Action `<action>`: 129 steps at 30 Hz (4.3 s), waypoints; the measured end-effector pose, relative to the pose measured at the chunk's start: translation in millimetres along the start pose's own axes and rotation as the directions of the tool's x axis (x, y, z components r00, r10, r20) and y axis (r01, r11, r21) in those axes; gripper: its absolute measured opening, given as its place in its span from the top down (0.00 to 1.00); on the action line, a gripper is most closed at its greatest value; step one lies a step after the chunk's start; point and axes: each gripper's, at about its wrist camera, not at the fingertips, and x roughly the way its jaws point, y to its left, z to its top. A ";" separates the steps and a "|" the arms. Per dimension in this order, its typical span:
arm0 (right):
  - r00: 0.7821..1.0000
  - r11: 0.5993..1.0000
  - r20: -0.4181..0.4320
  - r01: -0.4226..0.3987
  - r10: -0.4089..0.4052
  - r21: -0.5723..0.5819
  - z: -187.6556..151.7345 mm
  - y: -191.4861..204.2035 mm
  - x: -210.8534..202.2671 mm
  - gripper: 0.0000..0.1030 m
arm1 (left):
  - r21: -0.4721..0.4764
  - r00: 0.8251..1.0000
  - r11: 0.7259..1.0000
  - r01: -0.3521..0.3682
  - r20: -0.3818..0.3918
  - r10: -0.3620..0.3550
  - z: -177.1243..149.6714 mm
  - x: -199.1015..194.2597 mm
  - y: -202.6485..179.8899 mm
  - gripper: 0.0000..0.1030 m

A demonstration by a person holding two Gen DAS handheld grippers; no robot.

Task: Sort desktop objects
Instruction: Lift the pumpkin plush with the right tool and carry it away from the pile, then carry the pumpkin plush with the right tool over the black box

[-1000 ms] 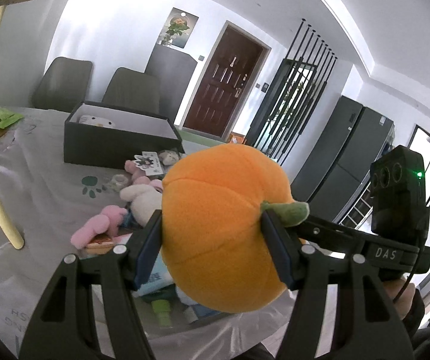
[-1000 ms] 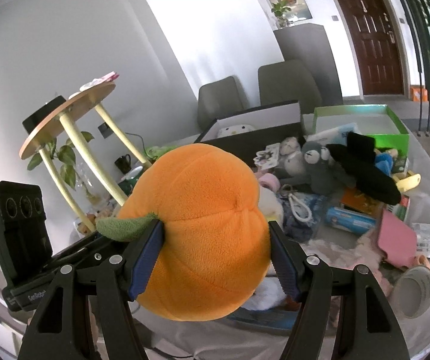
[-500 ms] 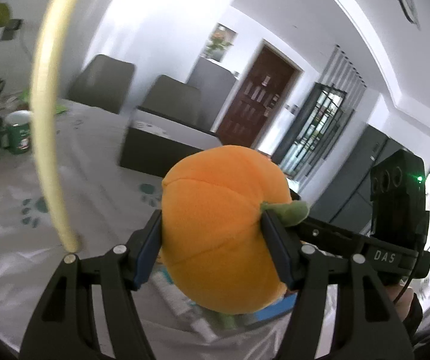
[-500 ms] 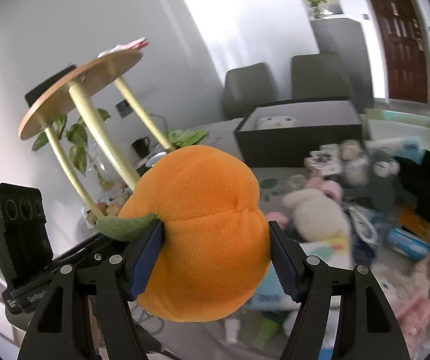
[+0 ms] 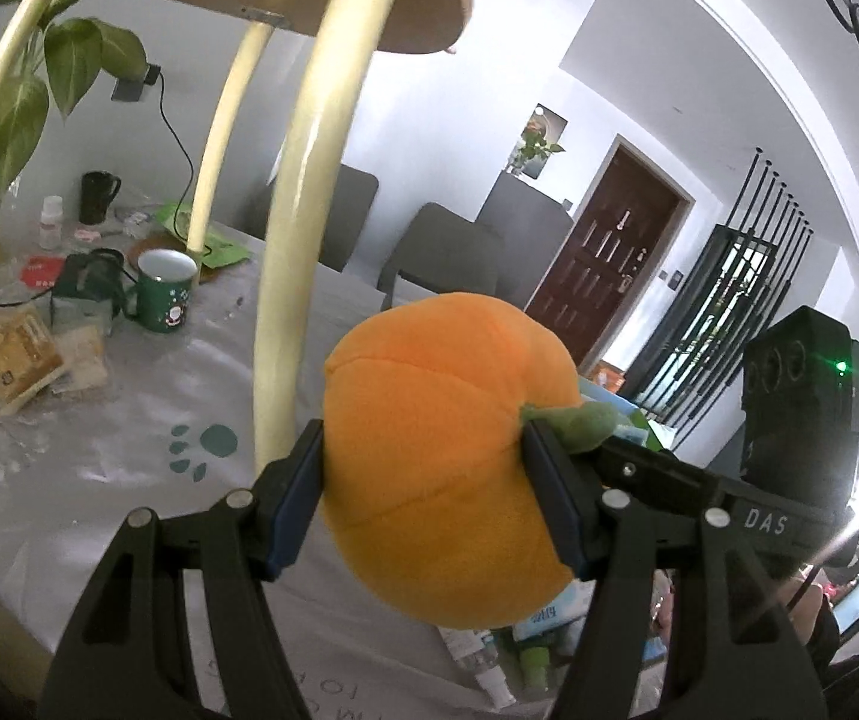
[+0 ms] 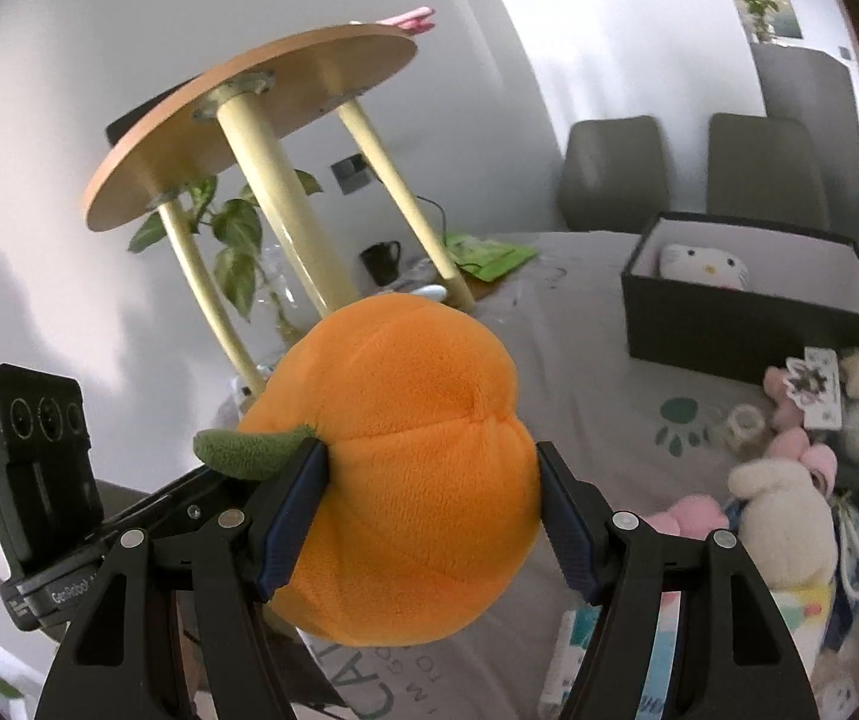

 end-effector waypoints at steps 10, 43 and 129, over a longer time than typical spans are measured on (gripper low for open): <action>0.996 0.999 0.088 0.028 -0.032 0.040 2.4 -71.8 -61.6 0.31 | 0.097 0.999 0.994 0.045 -0.033 -0.042 -1.8 54.6 -89.3 0.38; 0.901 0.897 0.263 0.234 -0.345 0.376 -39.5 -295.2 -272.7 0.31 | 0.330 0.908 0.859 0.391 -0.291 -0.302 -32.6 223.9 -337.6 0.37; 0.909 0.943 0.279 0.256 -0.310 0.213 93.5 -184.2 -158.5 0.39 | 0.185 0.935 0.916 0.356 -0.082 -0.346 101.8 205.7 -195.9 0.37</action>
